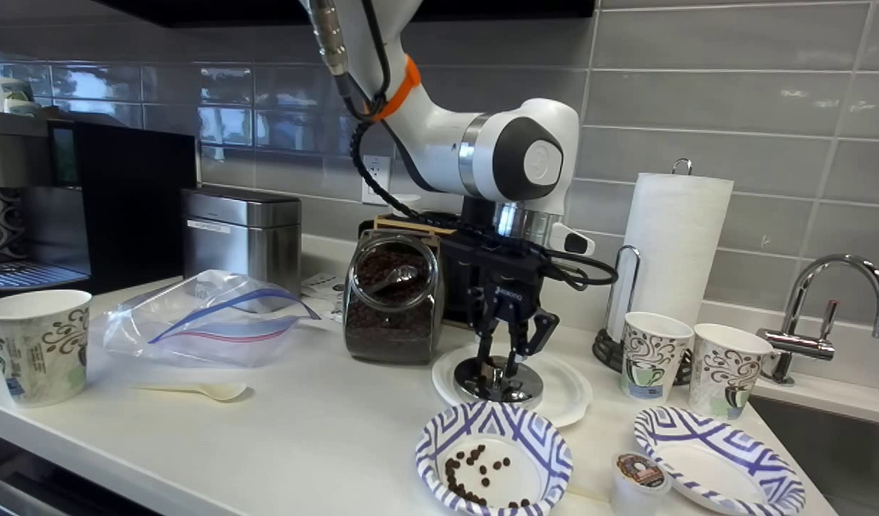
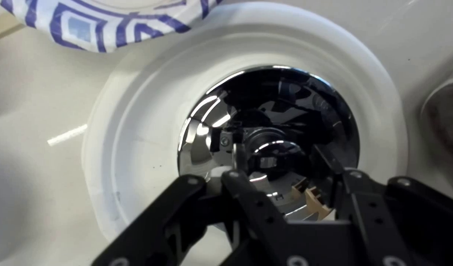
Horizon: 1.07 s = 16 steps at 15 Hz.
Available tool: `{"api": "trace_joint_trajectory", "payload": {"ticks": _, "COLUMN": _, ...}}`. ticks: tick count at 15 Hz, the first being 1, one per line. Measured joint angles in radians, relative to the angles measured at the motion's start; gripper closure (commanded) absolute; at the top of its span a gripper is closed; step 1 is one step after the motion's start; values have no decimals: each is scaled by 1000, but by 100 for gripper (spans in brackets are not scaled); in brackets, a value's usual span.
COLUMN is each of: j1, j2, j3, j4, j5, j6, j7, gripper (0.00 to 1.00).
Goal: Put the scoop inside the jar and then close it
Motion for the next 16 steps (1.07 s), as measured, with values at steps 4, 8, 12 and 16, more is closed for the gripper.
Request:
{"api": "trace_joint_trajectory", "payload": {"ticks": 4, "j1": 3, "j2": 0, "j3": -1, "j4": -1, "j5": -5, "j6": 0, "j7": 0, "gripper": 2}}
{"api": "trace_joint_trajectory", "payload": {"ticks": 8, "j1": 6, "j2": 0, "j3": -1, "j4": -3, "j5": -11, "j6": 0, "j7": 0, "gripper": 37}}
{"api": "trace_joint_trajectory", "payload": {"ticks": 12, "j1": 7, "j2": 0, "j3": -1, "j4": -4, "j5": -14, "j6": 0, "j7": -1, "gripper": 70}}
{"api": "trace_joint_trajectory", "payload": {"ticks": 16, "j1": 7, "j2": 0, "j3": -2, "j4": -5, "j5": -21, "j6": 0, "j7": -1, "gripper": 79}}
